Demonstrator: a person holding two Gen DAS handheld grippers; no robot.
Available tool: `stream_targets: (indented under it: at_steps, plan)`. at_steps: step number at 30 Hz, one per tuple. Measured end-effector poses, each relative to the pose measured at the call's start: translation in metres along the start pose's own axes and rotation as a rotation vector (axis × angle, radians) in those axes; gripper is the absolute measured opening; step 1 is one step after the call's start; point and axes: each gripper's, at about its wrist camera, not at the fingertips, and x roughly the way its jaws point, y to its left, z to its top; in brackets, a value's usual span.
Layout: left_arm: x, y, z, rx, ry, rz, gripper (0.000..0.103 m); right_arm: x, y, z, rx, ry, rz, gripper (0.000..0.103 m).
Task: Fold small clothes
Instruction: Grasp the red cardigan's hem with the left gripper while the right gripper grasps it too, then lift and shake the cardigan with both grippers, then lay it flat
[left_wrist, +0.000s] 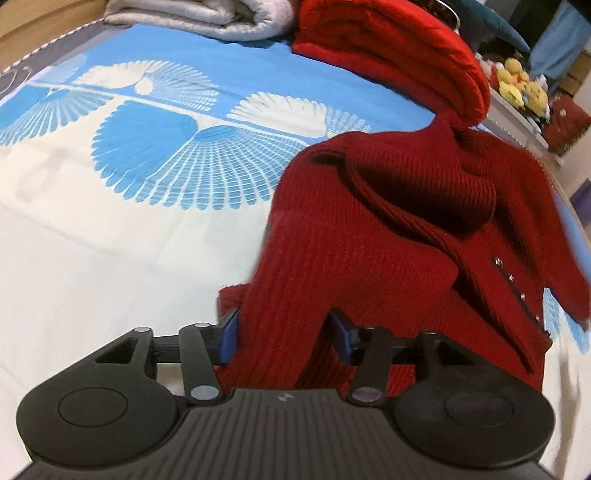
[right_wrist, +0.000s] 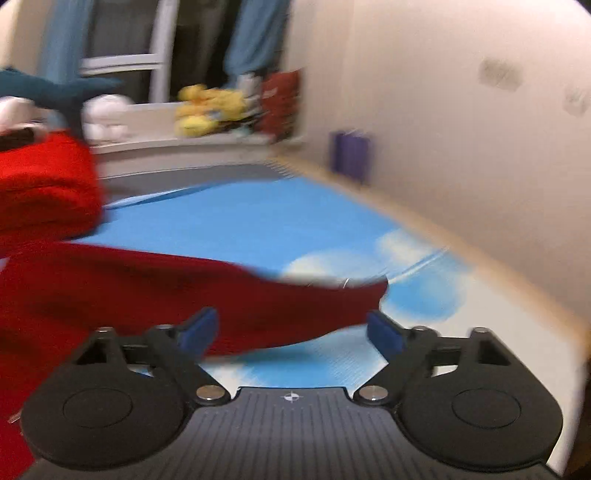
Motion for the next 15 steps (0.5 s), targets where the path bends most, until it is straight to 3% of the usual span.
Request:
stream_targets:
  at_steps: [2, 5, 7, 8, 9, 10, 11, 14, 15]
  plan:
    - [0.004, -0.002, 0.000, 0.005, 0.006, -0.002, 0.067, -0.003, 0.009, -0.042, -0.003, 0.160, 0.204, 0.090]
    - [0.007, -0.006, -0.004, 0.014, 0.021, -0.011, 0.075, -0.001, 0.040, -0.111, -0.041, 0.397, 0.441, 0.090]
    - [0.010, -0.008, -0.007, 0.036, 0.029, -0.012, 0.076, -0.001, 0.066, -0.149, -0.100, 0.477, 0.518, 0.090]
    - [0.010, -0.010, -0.009, 0.051, 0.028, -0.008, 0.072, 0.006, 0.080, -0.162, -0.128, 0.515, 0.535, 0.090]
    - [0.010, -0.012, -0.010, 0.068, 0.021, 0.001, 0.062, 0.000, 0.093, -0.172, -0.191, 0.476, 0.517, 0.089]
    - [0.007, -0.013, -0.010, 0.074, 0.013, 0.005, 0.030, -0.004, 0.111, -0.170, -0.296, 0.400, 0.508, 0.062]
    - [0.003, -0.013, -0.009, 0.068, 0.007, -0.002, 0.017, -0.016, 0.122, -0.169, -0.395, 0.351, 0.563, 0.014]
    - [-0.030, -0.005, -0.008, 0.012, -0.056, -0.024, 0.016, -0.033, 0.115, -0.142, -0.314, 0.360, 0.562, 0.014]
    - [-0.046, -0.001, -0.010, 0.025, -0.064, -0.018, 0.016, -0.044, 0.104, -0.131, -0.286, 0.326, 0.574, 0.014]
